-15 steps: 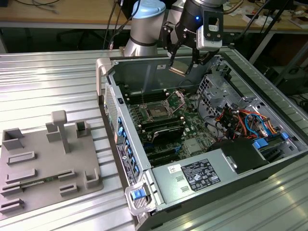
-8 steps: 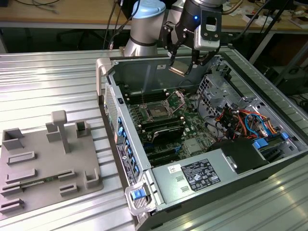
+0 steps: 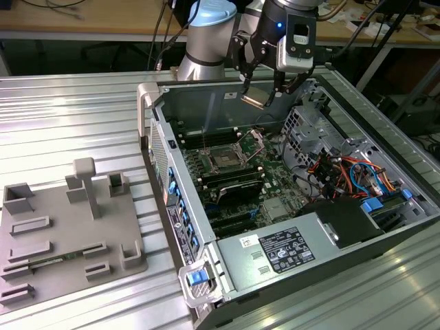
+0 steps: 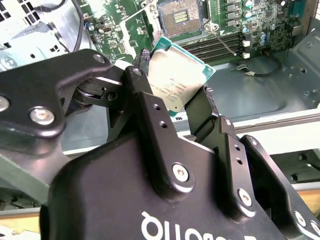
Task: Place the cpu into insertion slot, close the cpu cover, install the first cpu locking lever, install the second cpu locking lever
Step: 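Place the cpu into insertion slot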
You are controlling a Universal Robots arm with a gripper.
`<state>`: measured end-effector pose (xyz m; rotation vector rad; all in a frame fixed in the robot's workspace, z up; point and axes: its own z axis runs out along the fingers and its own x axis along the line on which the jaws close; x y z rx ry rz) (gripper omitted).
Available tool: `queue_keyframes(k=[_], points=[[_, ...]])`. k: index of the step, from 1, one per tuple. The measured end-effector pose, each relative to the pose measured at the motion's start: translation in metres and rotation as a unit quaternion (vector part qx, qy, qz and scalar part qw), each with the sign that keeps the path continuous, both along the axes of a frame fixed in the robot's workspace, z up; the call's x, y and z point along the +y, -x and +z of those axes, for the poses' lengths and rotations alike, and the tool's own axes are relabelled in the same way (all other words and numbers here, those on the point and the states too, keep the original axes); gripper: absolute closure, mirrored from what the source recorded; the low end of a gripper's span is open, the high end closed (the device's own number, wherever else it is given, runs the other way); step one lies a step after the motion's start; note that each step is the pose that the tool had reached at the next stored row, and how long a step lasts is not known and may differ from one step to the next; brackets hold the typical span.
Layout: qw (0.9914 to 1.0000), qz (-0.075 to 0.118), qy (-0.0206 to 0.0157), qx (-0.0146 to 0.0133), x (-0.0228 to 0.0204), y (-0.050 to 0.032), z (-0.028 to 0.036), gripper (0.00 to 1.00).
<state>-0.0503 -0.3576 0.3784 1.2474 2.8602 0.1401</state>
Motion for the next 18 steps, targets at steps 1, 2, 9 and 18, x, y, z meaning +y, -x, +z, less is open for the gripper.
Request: queue_keyframes(k=[1,2,9,18], points=[[0.99999,-0.004,0.0,0.0,0.0,0.0,0.0,0.46],[0.99995,-0.01,0.0,0.0,0.0,0.0001,0.0,0.46],[0.99864,-0.052,0.0,0.0,0.0,0.0007,-0.0001,0.46],[0.99564,-0.093,0.0,0.0,0.0,0.0014,-0.0003,0.46]])
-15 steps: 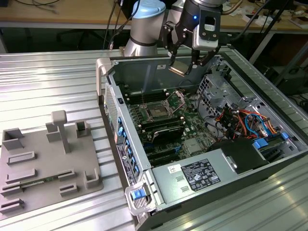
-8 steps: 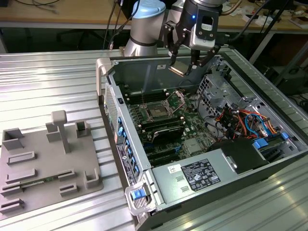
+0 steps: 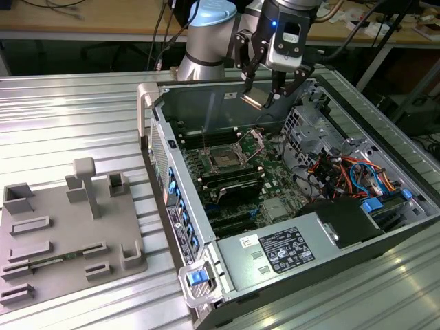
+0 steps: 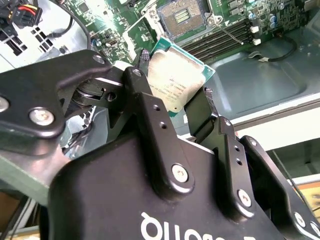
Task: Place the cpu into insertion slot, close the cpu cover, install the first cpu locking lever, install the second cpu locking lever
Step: 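Place the cpu into insertion slot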
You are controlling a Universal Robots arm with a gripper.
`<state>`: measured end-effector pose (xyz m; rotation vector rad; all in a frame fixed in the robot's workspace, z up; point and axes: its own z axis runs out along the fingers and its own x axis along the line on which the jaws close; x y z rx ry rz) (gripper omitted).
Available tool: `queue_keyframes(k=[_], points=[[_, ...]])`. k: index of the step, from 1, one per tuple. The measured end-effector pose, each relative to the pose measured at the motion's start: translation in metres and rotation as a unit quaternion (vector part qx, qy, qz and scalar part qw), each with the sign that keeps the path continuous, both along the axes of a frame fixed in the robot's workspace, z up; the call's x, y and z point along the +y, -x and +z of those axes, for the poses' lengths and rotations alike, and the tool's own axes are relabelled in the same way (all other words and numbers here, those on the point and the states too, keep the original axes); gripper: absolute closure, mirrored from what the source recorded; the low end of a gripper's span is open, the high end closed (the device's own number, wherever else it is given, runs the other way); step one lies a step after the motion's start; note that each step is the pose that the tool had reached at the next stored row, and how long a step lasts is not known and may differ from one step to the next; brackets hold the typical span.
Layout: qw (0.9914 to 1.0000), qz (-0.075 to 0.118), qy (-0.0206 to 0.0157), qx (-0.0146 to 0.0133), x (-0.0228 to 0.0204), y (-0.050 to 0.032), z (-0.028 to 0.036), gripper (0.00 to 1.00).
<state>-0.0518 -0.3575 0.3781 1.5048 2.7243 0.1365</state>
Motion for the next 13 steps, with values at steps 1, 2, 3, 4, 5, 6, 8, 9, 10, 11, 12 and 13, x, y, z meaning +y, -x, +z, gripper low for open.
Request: queue_keyframes(k=[1,2,3,4,5,6,8,9,10,11,12,13], points=[[0.99999,-0.005,0.0,0.0,0.0,0.0001,0.0,0.46],[0.99996,-0.009,0.0,0.0,0.0,0.0002,-0.0001,0.46],[0.99986,-0.017,0.0,0.0,0.0,0.0005,-0.0001,0.46],[0.99978,-0.021,0.0,0.0,0.0,0.0006,-0.0001,0.46],[0.9997,-0.025,0.0,0.0,0.0,0.0008,-0.0002,0.46],[0.99956,-0.03,0.0,0.0,0.0,0.0009,-0.0002,0.46],[0.99929,-0.038,0.0,0.0,0.0,0.0012,-0.0002,0.46],[0.99914,-0.041,0.0,0.0,0.0,0.0013,-0.0003,0.46],[0.9989,-0.047,0.0,0.0,0.0,0.0015,-0.0003,0.46],[0.99874,-0.05,0.0,0.0,0.0,0.0017,-0.0003,0.46],[0.9985,-0.055,0.0,0.0,0.0,0.0019,-0.0003,0.46],[0.99819,-0.06,0.0,0.0,0.0,0.0021,-0.0004,0.46]])
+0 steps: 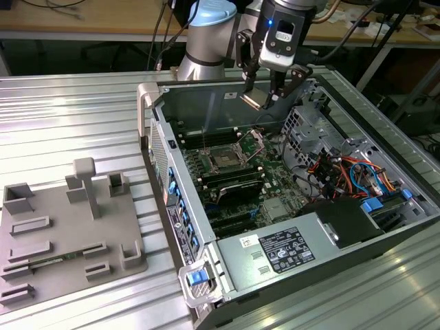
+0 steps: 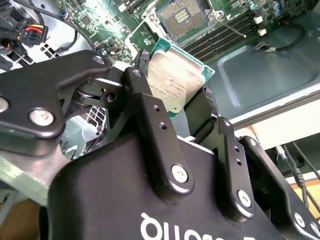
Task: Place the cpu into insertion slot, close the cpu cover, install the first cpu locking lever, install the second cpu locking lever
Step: 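Place the cpu into insertion slot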
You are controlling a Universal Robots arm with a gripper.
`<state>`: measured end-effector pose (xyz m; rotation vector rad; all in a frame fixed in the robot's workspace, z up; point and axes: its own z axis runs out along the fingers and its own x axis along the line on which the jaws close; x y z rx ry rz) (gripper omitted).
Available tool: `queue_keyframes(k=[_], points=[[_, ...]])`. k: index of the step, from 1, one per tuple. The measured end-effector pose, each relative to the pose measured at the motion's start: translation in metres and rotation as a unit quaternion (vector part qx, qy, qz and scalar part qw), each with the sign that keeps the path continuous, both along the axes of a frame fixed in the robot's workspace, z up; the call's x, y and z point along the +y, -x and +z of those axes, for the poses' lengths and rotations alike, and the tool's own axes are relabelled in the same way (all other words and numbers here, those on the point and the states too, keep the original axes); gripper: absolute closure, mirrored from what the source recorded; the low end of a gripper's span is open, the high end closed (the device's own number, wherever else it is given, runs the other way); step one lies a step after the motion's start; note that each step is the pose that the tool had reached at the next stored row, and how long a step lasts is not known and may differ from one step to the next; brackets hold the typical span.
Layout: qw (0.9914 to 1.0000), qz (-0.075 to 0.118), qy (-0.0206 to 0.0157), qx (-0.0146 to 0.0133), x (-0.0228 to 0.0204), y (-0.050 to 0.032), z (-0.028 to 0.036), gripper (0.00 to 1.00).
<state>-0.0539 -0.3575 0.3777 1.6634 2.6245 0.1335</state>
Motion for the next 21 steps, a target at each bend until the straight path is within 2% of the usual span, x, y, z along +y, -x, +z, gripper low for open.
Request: queue_keyframes(k=[4,8,11,15,19,21], points=[[0.99988,-0.015,0.0,0.0,0.0,0.0004,-0.0002,0.46],[0.99934,-0.036,0.0,0.0,0.0,0.0005,-0.0004,0.46],[0.99854,-0.054,0.0,0.0,0.0,0.0005,-0.0005,0.46],[0.99693,-0.078,0.0,0.0,0.0,0.0007,-0.0005,0.46],[0.99639,-0.085,0.0,0.0,0.0,0.0007,-0.0006,0.46],[0.99513,-0.099,0.0,0.0,0.0,0.0007,-0.0007,0.46]])
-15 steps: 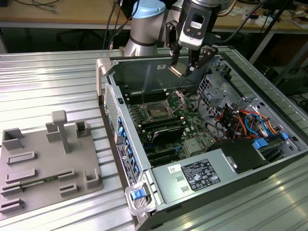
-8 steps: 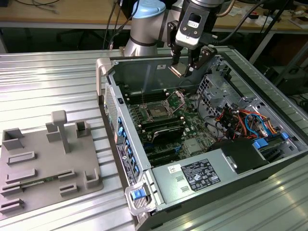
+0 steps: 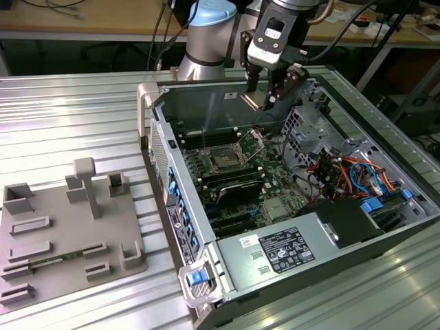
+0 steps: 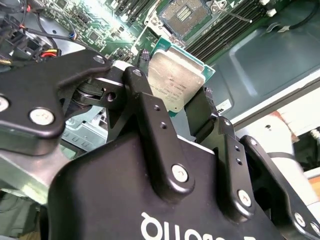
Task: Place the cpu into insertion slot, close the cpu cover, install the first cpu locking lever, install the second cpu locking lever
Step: 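Place the cpu into insertion slot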
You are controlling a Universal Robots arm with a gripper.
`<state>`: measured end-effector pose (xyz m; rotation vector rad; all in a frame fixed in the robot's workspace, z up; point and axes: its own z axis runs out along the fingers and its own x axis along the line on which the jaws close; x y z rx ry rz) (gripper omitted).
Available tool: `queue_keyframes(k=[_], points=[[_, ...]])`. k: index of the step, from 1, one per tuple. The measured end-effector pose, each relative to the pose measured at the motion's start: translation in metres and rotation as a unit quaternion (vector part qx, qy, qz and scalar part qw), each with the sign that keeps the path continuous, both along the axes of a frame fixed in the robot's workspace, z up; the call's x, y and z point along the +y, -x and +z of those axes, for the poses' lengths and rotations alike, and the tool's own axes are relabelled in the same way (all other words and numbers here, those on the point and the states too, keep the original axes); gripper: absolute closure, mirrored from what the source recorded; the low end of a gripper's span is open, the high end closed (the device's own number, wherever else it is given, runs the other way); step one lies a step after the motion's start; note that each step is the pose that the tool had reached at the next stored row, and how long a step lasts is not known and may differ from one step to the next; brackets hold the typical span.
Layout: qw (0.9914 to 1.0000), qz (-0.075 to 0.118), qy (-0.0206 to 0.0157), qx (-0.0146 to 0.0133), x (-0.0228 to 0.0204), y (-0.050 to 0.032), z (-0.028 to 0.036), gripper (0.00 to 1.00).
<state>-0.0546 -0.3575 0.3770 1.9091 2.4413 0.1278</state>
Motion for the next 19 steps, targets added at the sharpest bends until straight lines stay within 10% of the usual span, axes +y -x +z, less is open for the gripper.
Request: queue_keyframes(k=[7,12,19], points=[[0.99854,-0.054,0.0,0.0,0.0,0.0004,-0.0004,0.46],[0.996,-0.089,0.0,0.0,0.0,0.0005,-0.0008,0.46],[0.99543,-0.096,0.0,0.0,0.0,0.0006,-0.0009,0.46]])
